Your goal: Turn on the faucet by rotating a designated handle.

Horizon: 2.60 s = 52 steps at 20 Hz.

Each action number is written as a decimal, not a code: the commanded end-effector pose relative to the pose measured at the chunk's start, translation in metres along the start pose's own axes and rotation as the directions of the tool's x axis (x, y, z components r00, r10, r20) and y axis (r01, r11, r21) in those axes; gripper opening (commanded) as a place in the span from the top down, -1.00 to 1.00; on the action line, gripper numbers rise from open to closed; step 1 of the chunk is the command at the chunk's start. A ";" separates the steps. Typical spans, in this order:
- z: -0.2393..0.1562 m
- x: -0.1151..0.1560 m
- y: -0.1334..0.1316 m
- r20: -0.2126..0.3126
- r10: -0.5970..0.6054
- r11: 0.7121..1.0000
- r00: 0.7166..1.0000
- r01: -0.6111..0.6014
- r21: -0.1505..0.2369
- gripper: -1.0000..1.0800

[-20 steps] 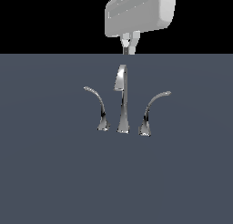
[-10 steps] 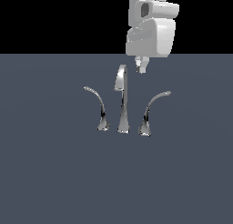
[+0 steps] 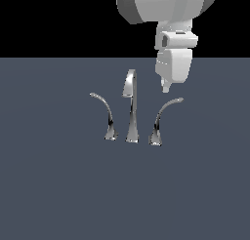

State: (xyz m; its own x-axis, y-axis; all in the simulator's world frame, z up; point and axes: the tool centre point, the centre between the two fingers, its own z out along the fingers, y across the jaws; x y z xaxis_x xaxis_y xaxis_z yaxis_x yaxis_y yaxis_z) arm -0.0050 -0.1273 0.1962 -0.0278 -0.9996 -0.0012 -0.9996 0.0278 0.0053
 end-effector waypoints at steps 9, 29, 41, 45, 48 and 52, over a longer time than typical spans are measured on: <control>0.025 0.032 -0.008 -0.001 0.159 0.987 0.987 -0.159 0.005 1.00; 0.026 0.044 0.036 0.000 0.166 0.986 0.986 -0.166 0.005 1.00; 0.026 0.026 0.059 0.000 0.162 0.987 0.987 -0.162 0.010 1.00; 0.026 0.021 0.073 0.000 0.165 0.986 0.986 -0.165 0.007 1.00; 0.027 0.028 0.071 -0.001 0.177 0.984 0.984 -0.177 0.013 1.00; 0.027 0.008 0.077 -0.001 0.173 0.985 0.985 -0.173 0.010 1.00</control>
State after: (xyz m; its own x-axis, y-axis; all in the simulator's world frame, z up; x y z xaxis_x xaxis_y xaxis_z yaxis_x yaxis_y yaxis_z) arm -0.0818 -0.1481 0.1696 -0.2160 -0.9764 0.0024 -0.9764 0.2159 -0.0078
